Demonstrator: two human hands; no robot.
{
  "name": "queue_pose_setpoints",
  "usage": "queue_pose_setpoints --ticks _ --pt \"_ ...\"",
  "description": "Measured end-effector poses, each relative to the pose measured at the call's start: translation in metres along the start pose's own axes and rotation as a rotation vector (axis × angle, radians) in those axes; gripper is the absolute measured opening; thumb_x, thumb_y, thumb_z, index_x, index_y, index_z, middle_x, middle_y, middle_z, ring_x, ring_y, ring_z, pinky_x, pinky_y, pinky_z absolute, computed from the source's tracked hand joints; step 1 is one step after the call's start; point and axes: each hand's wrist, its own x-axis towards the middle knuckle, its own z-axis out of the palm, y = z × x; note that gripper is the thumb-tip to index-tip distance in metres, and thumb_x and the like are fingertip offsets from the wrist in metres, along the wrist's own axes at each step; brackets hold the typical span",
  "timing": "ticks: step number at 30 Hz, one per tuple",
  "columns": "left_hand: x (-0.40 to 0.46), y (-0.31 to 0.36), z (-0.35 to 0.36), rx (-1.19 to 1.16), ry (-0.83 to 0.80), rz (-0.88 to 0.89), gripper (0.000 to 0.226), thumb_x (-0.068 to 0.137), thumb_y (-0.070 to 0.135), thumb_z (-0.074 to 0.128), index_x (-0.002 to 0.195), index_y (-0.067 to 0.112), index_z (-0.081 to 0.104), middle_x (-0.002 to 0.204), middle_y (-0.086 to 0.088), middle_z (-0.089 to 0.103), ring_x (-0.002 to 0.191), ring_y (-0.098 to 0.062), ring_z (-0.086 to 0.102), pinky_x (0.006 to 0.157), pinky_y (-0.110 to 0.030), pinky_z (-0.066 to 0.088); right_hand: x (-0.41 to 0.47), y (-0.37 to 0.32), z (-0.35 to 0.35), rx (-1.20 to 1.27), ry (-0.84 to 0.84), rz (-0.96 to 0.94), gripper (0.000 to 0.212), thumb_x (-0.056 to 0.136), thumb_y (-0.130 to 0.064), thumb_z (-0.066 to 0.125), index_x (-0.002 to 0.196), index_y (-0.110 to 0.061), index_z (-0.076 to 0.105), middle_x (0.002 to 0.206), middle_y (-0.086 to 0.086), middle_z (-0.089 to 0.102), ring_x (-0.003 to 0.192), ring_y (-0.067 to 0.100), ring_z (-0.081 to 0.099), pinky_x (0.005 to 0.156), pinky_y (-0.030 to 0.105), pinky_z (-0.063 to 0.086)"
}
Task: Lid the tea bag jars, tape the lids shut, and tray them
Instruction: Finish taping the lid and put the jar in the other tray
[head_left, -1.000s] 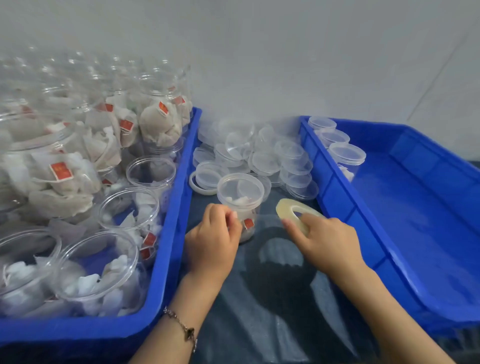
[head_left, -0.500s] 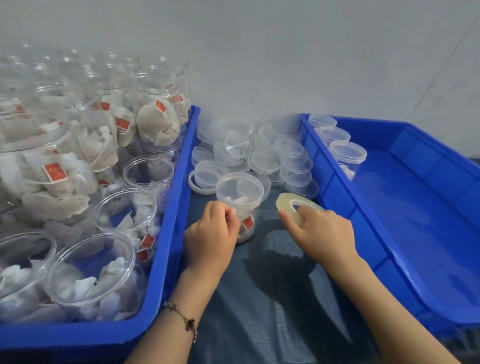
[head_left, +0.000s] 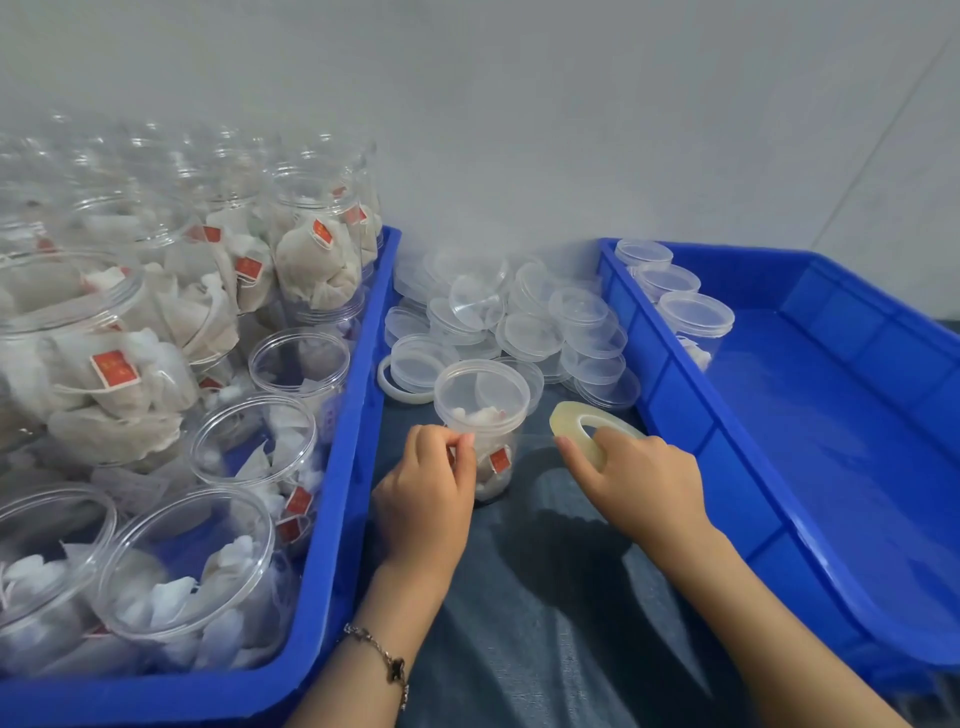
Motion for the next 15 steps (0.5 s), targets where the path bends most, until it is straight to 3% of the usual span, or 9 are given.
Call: queue_pose_setpoints --ticks 4,7,9,11,13,15 --pt "-0.003 -0.004 0.001 -0.156 0.14 -0.142 0.029 0.078 0.023 0.075 0.08 0.005 0.052 0.075 -0.008 0.053 0.069 -0.031 0.054 0.058 -0.041 0.045 -0.001 0.0 -0.004 -0.007 0.004 -0.012 0.059 0.082 -0.064 0.03 0.091 -0.022 0.07 0.058 0.004 0.06 0.059 0.03 0.057 0.049 0.028 0.026" --pt "-0.005 0.008 -0.005 -0.316 0.322 0.025 0.026 0.082 0.025 0.062 0.095 0.005 0.05 0.091 -0.013 0.057 0.088 -0.025 0.051 0.078 -0.042 0.044 -0.001 -0.001 -0.007 -0.007 -0.009 -0.004 0.063 0.079 -0.066 0.025 0.091 -0.023 0.069 0.057 0.002 0.057 0.059 0.028 0.054 0.049 0.028 0.027" --pt "0.004 0.018 -0.005 -0.212 0.232 0.211 0.032 0.085 0.024 0.058 0.112 0.008 0.051 0.108 -0.016 0.061 0.106 -0.025 0.052 0.093 -0.039 0.041 0.0 -0.002 -0.009 0.007 -0.008 0.005 0.062 0.079 -0.066 0.027 0.094 -0.024 0.069 0.059 0.003 0.059 0.061 0.029 0.057 0.05 0.028 0.029" --pt "0.015 0.022 -0.002 -0.012 0.028 0.304 0.047 0.085 0.028 0.062 0.127 0.008 0.053 0.127 -0.014 0.058 0.125 -0.03 0.048 0.105 -0.044 0.036 0.002 -0.003 -0.011 0.0 0.001 0.002 0.061 0.08 -0.067 0.029 0.089 -0.022 0.069 0.056 0.002 0.055 0.058 0.028 0.054 0.049 0.028 0.028" --pt "0.02 0.021 0.0 0.024 -0.156 0.29 0.048 0.082 0.027 0.067 0.124 0.006 0.059 0.13 -0.011 0.057 0.127 -0.031 0.047 0.106 -0.051 0.037 0.004 -0.001 -0.013 -0.018 -0.009 -0.012 0.062 0.076 -0.071 0.024 0.076 -0.021 0.062 0.052 -0.003 0.046 0.055 0.025 0.052 0.046 0.027 0.024" --pt "0.02 0.014 -0.001 -0.029 -0.207 0.26 0.04 0.079 0.021 0.066 0.115 0.006 0.066 0.123 -0.009 0.063 0.121 -0.03 0.054 0.099 -0.052 0.043 0.006 0.003 -0.016 -0.066 -0.053 -0.063 0.059 0.073 -0.075 0.026 0.075 -0.024 0.056 0.058 -0.006 0.053 0.061 0.023 0.057 0.047 0.027 0.025"
